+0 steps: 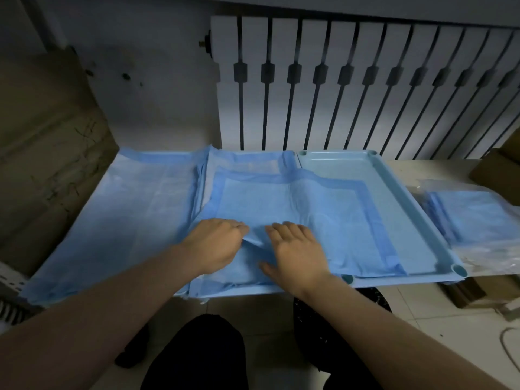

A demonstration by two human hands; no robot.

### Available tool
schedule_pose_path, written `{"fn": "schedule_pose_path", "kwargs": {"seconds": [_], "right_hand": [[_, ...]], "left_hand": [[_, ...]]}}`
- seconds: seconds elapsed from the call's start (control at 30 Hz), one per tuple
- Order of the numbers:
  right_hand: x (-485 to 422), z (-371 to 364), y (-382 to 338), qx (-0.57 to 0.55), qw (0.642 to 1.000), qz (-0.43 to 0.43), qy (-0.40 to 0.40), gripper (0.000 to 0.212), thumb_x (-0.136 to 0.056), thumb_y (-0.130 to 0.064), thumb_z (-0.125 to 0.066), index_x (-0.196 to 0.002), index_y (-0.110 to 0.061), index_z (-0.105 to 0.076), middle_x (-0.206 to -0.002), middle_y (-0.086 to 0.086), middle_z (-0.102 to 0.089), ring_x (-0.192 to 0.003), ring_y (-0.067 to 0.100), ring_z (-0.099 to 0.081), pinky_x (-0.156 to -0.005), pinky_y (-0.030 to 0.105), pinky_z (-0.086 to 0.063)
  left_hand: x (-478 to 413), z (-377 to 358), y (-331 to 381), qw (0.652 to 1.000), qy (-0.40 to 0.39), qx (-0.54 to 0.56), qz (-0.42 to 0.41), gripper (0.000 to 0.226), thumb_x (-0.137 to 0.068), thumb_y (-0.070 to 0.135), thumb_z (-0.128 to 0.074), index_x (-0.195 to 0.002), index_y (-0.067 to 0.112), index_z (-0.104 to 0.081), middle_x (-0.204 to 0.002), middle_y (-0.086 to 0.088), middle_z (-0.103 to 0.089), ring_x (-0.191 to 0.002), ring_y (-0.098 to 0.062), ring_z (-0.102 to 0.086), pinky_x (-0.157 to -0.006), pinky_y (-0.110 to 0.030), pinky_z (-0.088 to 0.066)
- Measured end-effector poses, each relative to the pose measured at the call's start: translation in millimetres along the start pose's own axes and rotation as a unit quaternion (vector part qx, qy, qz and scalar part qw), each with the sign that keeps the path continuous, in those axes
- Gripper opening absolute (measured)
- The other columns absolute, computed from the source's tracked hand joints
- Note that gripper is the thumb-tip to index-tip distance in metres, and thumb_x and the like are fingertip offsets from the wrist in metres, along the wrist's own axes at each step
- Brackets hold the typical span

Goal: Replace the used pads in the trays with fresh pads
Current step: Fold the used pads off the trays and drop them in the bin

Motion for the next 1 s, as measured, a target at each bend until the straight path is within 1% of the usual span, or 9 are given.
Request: {"fn": "schedule_pose_path", "kwargs": {"seconds": [0.17, 0.33, 0.4, 0.47, 0.6, 0.67, 0.77, 0.9, 1.0], "right_hand": [[-24.8, -7.8, -25.2, 0.001, 1.0, -0.01, -0.009, 0.023, -0.044, -0.012, -0.077, -0.064, -0.019, -0.068, -0.061, 0.001, -0.062, -0.059, 0.024, -0.062, -0.065, 0.03, -0.052], [-14.0, -3.3, -2.2, 0.035, 0.999, 0.001, -0.002, 0.031, -0.028, 0.0, -0.074, -0.051, -0.015, -0.06, -0.049, 0.002, -0.056, -0.046, 0.024, -0.057, -0.058, 0.028, -0.051], [-6.6, -7.7, 5.1, 0.036, 0.999, -0.01, -0.028, 0.04, -0.02, -0.004, -0.082, -0.051, -0.017, -0.059, -0.047, 0.0, -0.055, -0.046, 0.021, -0.057, -0.059, 0.024, -0.05], [-1.6, -10.0, 10.2, 0.025, 0.999, -0.022, -0.034, 0.049, -0.01, -0.007, -0.084, -0.05, -0.019, -0.059, -0.044, -0.004, -0.053, -0.043, 0.018, -0.055, -0.058, 0.02, -0.048], [5.3, -4.8, 13.5, 0.008, 1.0, -0.013, -0.005, 0.057, -0.008, -0.008, -0.084, -0.062, -0.019, -0.067, -0.043, -0.004, -0.054, -0.042, 0.015, -0.056, -0.065, 0.021, -0.053], [8.5, -4.8, 14.5, 0.009, 1.0, -0.003, -0.016, 0.057, -0.008, -0.005, -0.082, -0.061, -0.018, -0.065, -0.042, -0.004, -0.052, -0.041, 0.016, -0.055, -0.07, 0.024, -0.055], [9.8, -5.5, 21.2, 0.022, 0.999, 0.006, -0.043, 0.053, -0.011, -0.006, -0.083, -0.058, -0.019, -0.063, -0.043, -0.003, -0.053, -0.044, 0.017, -0.057, -0.074, 0.026, -0.055], [24.4, -4.4, 58.8, 0.043, 0.997, -0.041, -0.043, 0.039, -0.029, -0.011, -0.086, -0.062, -0.019, -0.067, -0.06, -0.003, -0.065, -0.062, 0.016, -0.066, -0.082, 0.029, -0.054], [46.5, -4.7, 100.9, 0.039, 0.993, -0.076, -0.081, 0.048, -0.039, -0.011, -0.085, -0.085, -0.018, -0.073, -0.089, 0.0, -0.073, -0.086, 0.02, -0.069, -0.094, 0.039, -0.049]], "left_hand": [[3.8, 11.7, -2.0, 0.999, -0.007, -0.039, 0.011, 0.028, -0.092, 0.016, -0.043, -0.116, 0.021, -0.055, -0.117, 0.001, -0.062, -0.106, -0.025, -0.061, -0.081, -0.035, -0.046], [26.5, 12.9, -36.7, 0.996, 0.006, -0.085, 0.001, 0.034, -0.063, -0.001, -0.043, -0.082, 0.016, -0.066, -0.079, -0.003, -0.067, -0.069, -0.025, -0.069, -0.056, -0.028, -0.053], [29.6, 12.1, -50.1, 0.996, -0.022, -0.078, 0.025, 0.043, -0.07, -0.001, -0.044, -0.103, 0.018, -0.064, -0.101, -0.001, -0.065, -0.093, -0.025, -0.066, -0.078, -0.029, -0.054], [29.8, 3.4, -59.1, 0.996, -0.064, -0.013, 0.067, 0.043, -0.089, 0.011, -0.046, -0.131, 0.022, -0.051, -0.132, 0.0, -0.054, -0.123, -0.025, -0.052, -0.104, -0.032, -0.04], [26.4, -3.0, -37.8, 0.996, -0.037, 0.081, 0.027, 0.074, -0.087, 0.047, -0.062, -0.15, 0.029, -0.029, -0.156, 0.009, -0.026, -0.144, -0.012, -0.024, -0.118, -0.028, -0.007], [22.5, 4.5, -22.3, 0.994, 0.029, 0.104, -0.008, 0.057, -0.085, 0.041, -0.066, -0.138, 0.029, -0.051, -0.145, 0.01, -0.045, -0.136, -0.011, -0.041, -0.118, -0.031, -0.016], [14.6, 22.4, -13.1, 0.989, 0.104, 0.103, -0.023, 0.029, -0.083, 0.034, -0.052, -0.097, 0.026, -0.077, -0.097, 0.006, -0.075, -0.094, -0.017, -0.071, -0.093, -0.042, -0.051], [11.4, 23.7, -33.9, 0.979, 0.06, 0.175, 0.087, 0.024, -0.094, 0.03, -0.059, -0.114, 0.025, -0.072, -0.111, 0.0, -0.072, -0.105, -0.022, -0.066, -0.09, -0.035, -0.051], [13.6, 21.6, -37.9, 0.971, 0.05, 0.205, 0.111, 0.021, -0.092, 0.027, -0.064, -0.11, 0.026, -0.073, -0.099, 0.0, -0.075, -0.09, -0.02, -0.068, -0.081, -0.035, -0.053]]}}
Point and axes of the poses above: each hand's wrist, its own x-axis away from the middle knuckle, its own z-axis out of the back of the hand, y = z × x, the point moved 7 cm from there along -x, towards the middle knuckle
